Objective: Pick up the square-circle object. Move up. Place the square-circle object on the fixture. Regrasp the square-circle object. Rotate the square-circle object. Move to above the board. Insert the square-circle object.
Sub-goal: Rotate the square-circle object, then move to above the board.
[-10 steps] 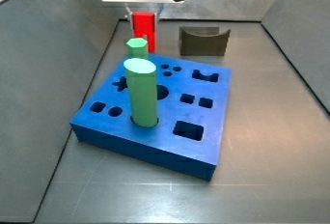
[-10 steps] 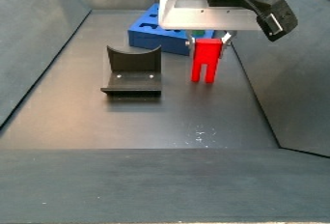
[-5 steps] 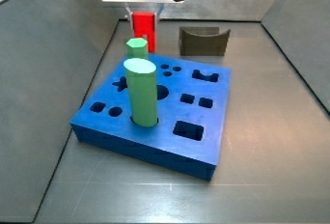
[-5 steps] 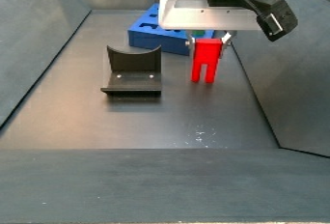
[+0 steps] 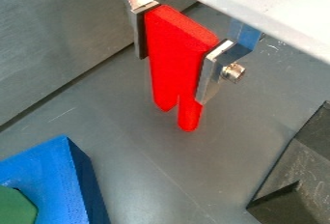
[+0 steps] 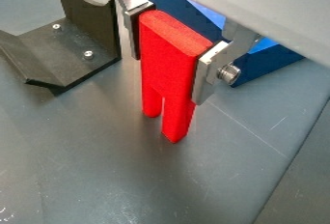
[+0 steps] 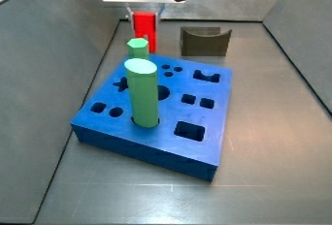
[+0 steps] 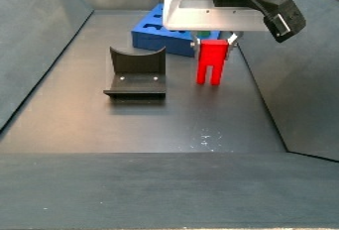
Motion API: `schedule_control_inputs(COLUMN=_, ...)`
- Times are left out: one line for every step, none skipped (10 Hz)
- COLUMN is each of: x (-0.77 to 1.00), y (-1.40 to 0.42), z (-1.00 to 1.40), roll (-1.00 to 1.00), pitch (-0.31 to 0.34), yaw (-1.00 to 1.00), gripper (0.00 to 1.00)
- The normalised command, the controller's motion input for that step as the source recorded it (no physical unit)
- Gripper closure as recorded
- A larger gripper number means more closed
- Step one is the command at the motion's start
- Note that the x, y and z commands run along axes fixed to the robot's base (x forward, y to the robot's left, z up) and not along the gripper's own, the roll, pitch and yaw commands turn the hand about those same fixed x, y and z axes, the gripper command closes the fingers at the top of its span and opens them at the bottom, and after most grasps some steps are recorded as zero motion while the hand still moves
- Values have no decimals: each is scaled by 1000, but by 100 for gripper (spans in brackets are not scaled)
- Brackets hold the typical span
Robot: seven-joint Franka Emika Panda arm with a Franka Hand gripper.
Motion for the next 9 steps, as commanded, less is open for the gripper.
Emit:
schedule_control_inputs(x=3, y=-12, z=-26, roll=201, pitch=-18, yaw=32, gripper=100)
schedule_control_inputs(x=3, y=-12, z=-26, roll=201, pitch=-18, yaw=32, gripper=100)
schedule_control_inputs(x=3, y=-12, z=-26, roll=201, pitch=-18, yaw=32, gripper=100)
schedule_control_inputs(x=3, y=-12, z=-26, roll=201, pitch=-18, yaw=32, gripper=100)
schedule_control_inputs(x=3, y=-12, z=-26, roll=201, pitch=-18, yaw=32, gripper=100)
schedule_control_inputs(x=3, y=-12, z=-26, roll=201, pitch=-18, yaw=32, gripper=100)
schedule_control_inputs(x=3, y=-12, z=-26, roll=201, pitch=-18, yaw=32, gripper=100)
schedule_control_inputs(x=3, y=-12, z=-26, roll=201, pitch=-18, yaw=32, gripper=100)
schedule_control_inputs(x=-64, y=132, z=1000, roll=216, pitch=-104, yaw=94, gripper=100)
